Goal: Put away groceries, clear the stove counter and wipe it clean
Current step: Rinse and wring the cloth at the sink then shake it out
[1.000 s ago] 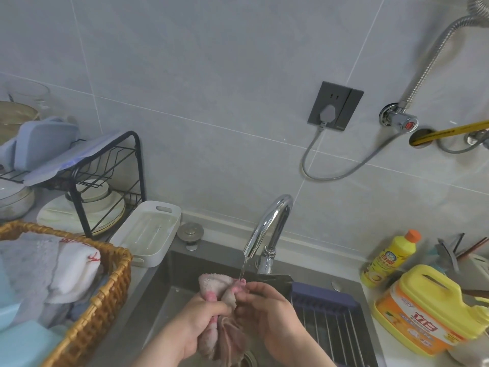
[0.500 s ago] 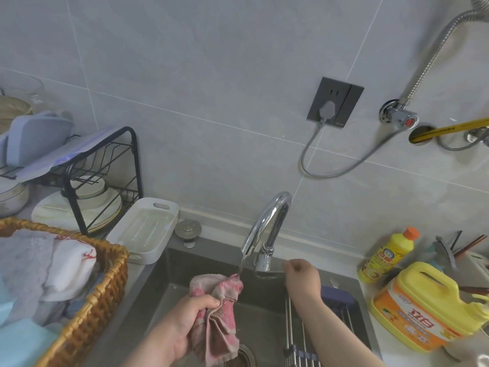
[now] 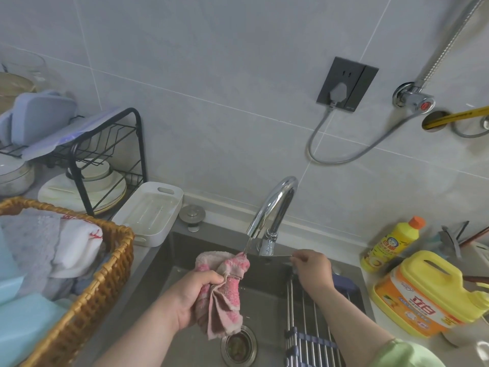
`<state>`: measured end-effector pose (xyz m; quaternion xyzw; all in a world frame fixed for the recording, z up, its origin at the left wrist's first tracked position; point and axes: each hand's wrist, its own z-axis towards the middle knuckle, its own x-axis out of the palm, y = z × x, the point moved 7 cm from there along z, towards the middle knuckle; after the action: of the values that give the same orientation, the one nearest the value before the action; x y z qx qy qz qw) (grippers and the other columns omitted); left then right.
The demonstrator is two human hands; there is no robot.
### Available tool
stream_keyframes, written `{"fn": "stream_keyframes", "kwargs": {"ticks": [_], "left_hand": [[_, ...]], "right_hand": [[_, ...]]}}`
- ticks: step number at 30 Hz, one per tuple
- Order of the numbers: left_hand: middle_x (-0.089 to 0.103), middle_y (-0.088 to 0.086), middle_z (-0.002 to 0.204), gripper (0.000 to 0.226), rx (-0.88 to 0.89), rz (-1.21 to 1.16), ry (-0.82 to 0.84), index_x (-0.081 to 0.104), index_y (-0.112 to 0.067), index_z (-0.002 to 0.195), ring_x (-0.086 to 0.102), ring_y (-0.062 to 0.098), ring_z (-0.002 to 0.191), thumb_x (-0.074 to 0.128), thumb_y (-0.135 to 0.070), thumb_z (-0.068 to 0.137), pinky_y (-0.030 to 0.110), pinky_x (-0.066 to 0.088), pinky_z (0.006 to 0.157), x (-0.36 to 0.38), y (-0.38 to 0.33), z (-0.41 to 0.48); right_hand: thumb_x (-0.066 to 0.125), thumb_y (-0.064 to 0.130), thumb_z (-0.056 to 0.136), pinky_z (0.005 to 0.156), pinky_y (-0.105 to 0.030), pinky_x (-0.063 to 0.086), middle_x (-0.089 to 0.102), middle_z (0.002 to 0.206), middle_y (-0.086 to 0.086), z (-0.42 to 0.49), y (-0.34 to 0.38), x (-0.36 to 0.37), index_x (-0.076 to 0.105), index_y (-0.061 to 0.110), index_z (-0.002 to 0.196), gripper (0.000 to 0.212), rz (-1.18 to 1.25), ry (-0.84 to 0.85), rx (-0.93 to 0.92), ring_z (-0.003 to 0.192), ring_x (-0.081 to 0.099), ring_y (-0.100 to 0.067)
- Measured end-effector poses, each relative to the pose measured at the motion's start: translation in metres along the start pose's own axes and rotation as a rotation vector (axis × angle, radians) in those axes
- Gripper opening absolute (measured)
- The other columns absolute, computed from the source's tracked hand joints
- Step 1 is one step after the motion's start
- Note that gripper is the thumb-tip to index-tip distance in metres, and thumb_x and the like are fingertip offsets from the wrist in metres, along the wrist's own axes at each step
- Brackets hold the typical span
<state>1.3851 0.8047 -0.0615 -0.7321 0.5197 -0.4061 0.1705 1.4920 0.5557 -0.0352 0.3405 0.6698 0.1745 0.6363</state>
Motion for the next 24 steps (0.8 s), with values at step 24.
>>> {"fn": "stream_keyframes", "kwargs": {"ticks": [24], "left_hand": [[0.066, 0.004, 0.073, 0.036, 0.335, 0.908, 0.022, 0.065, -0.025, 0.084, 0.060, 0.016, 0.064, 0.060, -0.003, 0.056, 0.027, 0.046, 0.061, 0.015, -0.031, -0.027]], "right_hand": [[0.059, 0.037, 0.094, 0.073, -0.043, 0.058, 0.072, 0.093, -0.015, -0.100, 0.061, 0.065, 0.065, 0.005, 0.111, 0.037, 0.760, 0.668, 0.423, 0.084, 0.069, -0.031]]}}
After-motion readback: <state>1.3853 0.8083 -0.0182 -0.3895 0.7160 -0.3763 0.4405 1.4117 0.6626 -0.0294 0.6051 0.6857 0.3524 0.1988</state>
